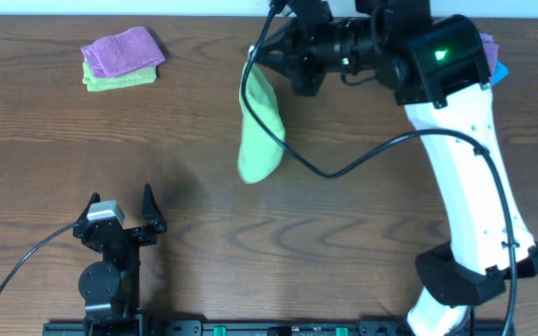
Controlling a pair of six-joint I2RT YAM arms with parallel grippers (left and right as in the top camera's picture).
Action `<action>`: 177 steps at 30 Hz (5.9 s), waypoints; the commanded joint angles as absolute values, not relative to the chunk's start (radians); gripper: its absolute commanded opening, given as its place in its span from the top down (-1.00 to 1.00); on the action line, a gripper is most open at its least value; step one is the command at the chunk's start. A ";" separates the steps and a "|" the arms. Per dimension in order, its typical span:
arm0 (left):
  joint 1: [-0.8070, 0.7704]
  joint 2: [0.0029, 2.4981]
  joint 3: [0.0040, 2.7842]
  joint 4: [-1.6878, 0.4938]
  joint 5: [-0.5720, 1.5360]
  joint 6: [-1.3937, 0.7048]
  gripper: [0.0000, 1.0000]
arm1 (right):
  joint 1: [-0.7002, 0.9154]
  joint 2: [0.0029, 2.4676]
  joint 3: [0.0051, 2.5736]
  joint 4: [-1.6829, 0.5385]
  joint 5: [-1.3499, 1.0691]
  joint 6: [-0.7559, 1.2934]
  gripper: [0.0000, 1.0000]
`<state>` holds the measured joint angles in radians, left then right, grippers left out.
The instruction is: Fold the cloth
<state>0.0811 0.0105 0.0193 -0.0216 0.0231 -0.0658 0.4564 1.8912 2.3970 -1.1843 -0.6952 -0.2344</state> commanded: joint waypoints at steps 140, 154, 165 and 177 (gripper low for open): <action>-0.422 1.926 1.386 -0.424 -0.422 0.117 -0.92 | 0.275 0.729 1.320 -1.319 0.071 -0.039 -0.99; -0.476 2.026 1.379 -0.441 -0.431 0.117 -0.92 | 0.275 0.784 1.320 -1.298 0.072 -0.047 -0.98; -0.476 2.074 1.379 -0.331 -0.483 0.117 -0.92 | 0.275 0.784 1.320 -1.299 0.071 -0.050 -0.98; -0.456 2.088 1.379 -0.229 -0.483 0.117 -0.92 | 0.275 0.784 1.320 -1.301 0.071 -0.050 -0.98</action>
<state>-0.4721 2.0739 1.3640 -0.2432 -0.4610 0.1093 0.2741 0.7845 1.3090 -1.3003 0.0608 -0.0376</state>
